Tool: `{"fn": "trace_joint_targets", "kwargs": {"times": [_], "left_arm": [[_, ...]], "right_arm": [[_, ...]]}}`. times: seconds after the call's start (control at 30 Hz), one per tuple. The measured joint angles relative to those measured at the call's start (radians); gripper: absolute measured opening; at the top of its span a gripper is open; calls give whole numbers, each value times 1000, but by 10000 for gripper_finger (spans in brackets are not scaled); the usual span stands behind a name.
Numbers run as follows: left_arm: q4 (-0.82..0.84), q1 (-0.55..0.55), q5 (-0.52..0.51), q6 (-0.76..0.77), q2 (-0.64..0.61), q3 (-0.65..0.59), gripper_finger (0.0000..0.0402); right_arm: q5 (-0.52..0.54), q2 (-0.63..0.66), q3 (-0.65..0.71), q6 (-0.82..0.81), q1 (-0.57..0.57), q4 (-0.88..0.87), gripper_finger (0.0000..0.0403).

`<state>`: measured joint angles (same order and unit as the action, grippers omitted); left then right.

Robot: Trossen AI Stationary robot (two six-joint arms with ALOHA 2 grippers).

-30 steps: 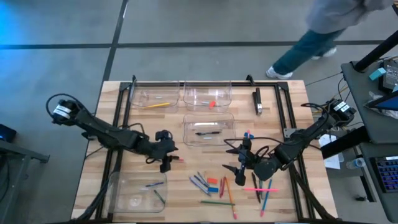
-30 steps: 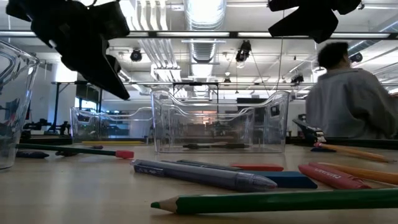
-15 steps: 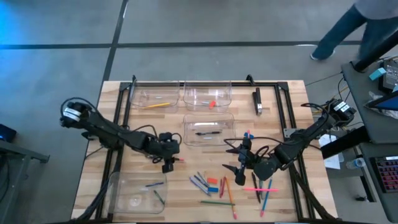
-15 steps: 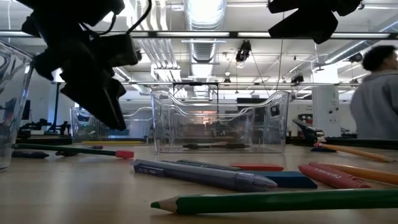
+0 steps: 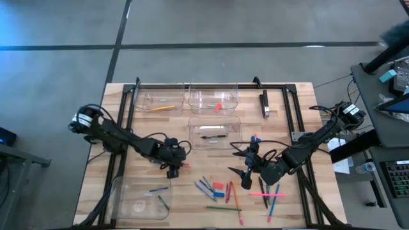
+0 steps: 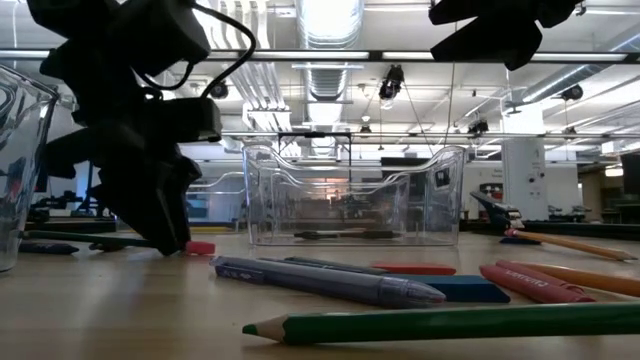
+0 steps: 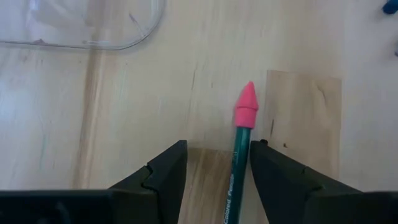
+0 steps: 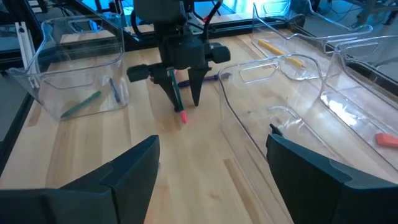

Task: Sort crayons/erasers/pens/pencils in bins
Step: Put the top green pencil into the top left transparent bin

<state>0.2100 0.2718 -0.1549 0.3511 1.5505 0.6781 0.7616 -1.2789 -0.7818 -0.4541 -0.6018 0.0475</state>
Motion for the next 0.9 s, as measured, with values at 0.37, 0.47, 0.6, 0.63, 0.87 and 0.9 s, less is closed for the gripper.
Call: {"fn": "trace_joint_targets", "kwargs": {"times": [0.37, 0.47, 0.6, 0.63, 0.87, 0.9], "left_arm": [[15, -13, -7, -30, 6, 0, 68], [27, -21, -7, -40, 2, 10, 22], [42, -40, 61, -41, -21, 38, 12], [63, -43, 69, -41, -34, 52, 13], [302, -59, 45, -44, -117, 178, 6], [345, -58, 39, -45, -133, 198, 6]], "right_arm": [[0, 0, 0, -7, 0, -10, 281], [0, 0, 0, -8, 0, -9, 281], [1, 0, 0, -6, 0, -9, 281], [2, 0, 0, -6, 0, -9, 281], [1, 0, 1, -10, 0, -18, 281], [1, 0, 1, -10, 0, -19, 281]]}}
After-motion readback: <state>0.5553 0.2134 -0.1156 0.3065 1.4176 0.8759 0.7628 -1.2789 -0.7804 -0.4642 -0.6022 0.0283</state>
